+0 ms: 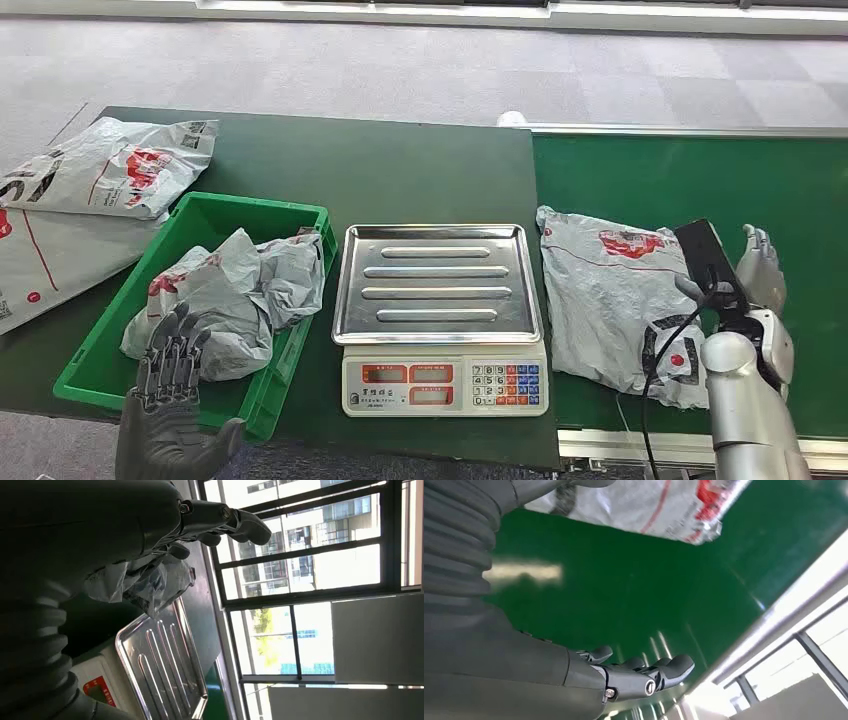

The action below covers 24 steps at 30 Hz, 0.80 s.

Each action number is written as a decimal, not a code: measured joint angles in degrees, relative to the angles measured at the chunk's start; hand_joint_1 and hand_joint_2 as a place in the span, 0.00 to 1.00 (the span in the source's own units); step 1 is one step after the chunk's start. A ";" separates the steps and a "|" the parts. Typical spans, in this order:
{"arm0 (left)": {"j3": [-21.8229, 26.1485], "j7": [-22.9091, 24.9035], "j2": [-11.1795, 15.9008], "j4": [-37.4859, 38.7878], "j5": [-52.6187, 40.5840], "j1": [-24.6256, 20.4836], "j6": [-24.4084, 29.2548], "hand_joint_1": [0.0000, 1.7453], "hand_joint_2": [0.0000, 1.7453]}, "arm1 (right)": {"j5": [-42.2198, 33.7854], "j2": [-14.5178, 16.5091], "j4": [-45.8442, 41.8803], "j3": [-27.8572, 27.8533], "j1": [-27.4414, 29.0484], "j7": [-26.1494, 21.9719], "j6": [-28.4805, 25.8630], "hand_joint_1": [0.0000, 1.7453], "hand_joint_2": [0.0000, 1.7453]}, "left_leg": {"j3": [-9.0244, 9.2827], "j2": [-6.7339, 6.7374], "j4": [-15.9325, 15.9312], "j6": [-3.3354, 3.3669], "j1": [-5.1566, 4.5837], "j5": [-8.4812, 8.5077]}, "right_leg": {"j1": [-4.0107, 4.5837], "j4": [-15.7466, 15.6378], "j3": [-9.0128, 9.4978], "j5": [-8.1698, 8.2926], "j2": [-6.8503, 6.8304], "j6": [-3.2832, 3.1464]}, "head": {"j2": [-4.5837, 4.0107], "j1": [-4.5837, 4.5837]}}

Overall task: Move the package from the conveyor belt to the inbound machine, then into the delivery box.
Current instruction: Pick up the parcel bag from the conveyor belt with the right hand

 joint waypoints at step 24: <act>0.00 0.68 0.49 3.16 -0.31 -2.19 -1.03 0.00 1.00 | -0.15 -4.59 18.40 0.84 -0.25 3.34 20.49 0.33 1.00 | -0.05 -0.15 0.01 0.00 -0.01 0.00 | -0.01 0.00 0.03 -0.01 -0.14 -0.01 | 0.00 0.00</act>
